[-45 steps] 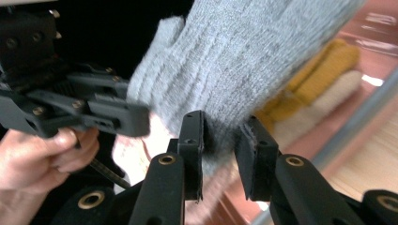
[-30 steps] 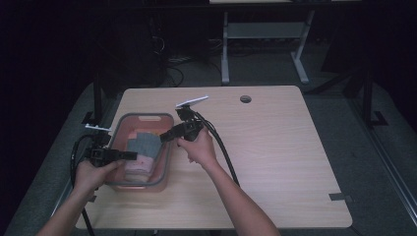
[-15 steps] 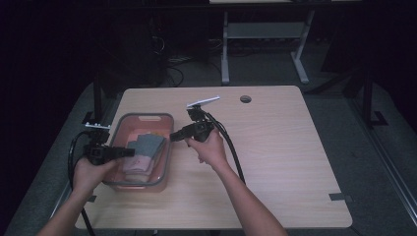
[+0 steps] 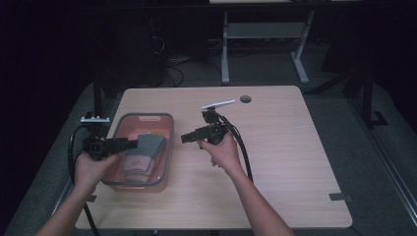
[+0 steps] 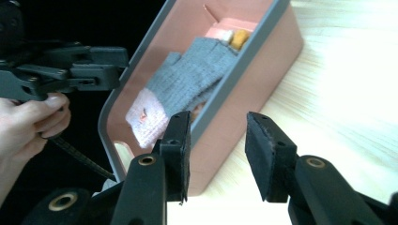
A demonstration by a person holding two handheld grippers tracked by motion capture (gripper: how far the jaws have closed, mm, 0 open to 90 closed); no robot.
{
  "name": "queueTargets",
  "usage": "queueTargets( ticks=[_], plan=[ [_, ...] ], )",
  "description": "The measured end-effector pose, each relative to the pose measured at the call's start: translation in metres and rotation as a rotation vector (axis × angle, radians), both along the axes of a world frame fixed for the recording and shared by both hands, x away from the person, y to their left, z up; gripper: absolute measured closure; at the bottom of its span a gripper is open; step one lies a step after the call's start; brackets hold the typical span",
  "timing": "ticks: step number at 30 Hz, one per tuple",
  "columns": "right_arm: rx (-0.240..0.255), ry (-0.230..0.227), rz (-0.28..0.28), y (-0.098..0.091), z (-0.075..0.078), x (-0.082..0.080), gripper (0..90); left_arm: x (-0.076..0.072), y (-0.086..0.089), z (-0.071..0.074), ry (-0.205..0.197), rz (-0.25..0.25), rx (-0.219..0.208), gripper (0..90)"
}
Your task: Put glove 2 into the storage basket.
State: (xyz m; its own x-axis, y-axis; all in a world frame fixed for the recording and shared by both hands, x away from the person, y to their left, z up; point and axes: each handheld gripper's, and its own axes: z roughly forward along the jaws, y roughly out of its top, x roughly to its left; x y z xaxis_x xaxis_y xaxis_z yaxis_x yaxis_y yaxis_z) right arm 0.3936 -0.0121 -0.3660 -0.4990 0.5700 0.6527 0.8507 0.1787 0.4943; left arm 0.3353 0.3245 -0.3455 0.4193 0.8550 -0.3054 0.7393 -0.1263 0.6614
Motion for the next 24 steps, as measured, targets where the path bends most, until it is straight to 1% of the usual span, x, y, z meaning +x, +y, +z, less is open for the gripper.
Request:
queueTargets(
  ticks=[1, 3, 6, 8, 12, 14, 17, 24],
  plan=[
    [-0.002, 0.0, -0.001, -0.002, 0.0, 0.0, 60.5, 0.0, -0.002, 0.001, -0.004, -0.003, -0.006, 45.9],
    [-0.002, -0.001, -0.005, -0.006, 0.001, 0.001, 60.2, 0.001, -0.006, 0.003, -0.01, -0.015, -0.004, 45.4],
    [-0.007, -0.001, -0.009, -0.011, 0.001, 0.0, 59.5, 0.001, -0.011, 0.004, -0.01, -0.026, -0.008, 45.3],
    [-0.006, 0.001, -0.011, -0.014, 0.001, 0.0, 59.3, 0.002, -0.014, 0.005, -0.008, -0.034, -0.024, 45.2],
    [-0.008, 0.0, -0.017, -0.021, 0.002, 0.0, 58.6, 0.002, -0.022, 0.006, -0.017, -0.05, -0.031, 44.3],
    [-0.011, -0.003, -0.022, -0.024, 0.003, -0.001, 58.2, 0.001, -0.025, 0.007, -0.018, -0.06, -0.024, 43.6],
    [-0.018, -0.007, -0.025, -0.03, 0.003, -0.002, 57.6, 0.001, -0.031, 0.008, -0.021, -0.07, -0.029, 43.2],
    [-0.027, -0.003, -0.061, -0.047, 0.002, -0.003, 56.8, 0.002, -0.041, 0.009, -0.022, -0.088, -0.026, 42.2]
  ],
)
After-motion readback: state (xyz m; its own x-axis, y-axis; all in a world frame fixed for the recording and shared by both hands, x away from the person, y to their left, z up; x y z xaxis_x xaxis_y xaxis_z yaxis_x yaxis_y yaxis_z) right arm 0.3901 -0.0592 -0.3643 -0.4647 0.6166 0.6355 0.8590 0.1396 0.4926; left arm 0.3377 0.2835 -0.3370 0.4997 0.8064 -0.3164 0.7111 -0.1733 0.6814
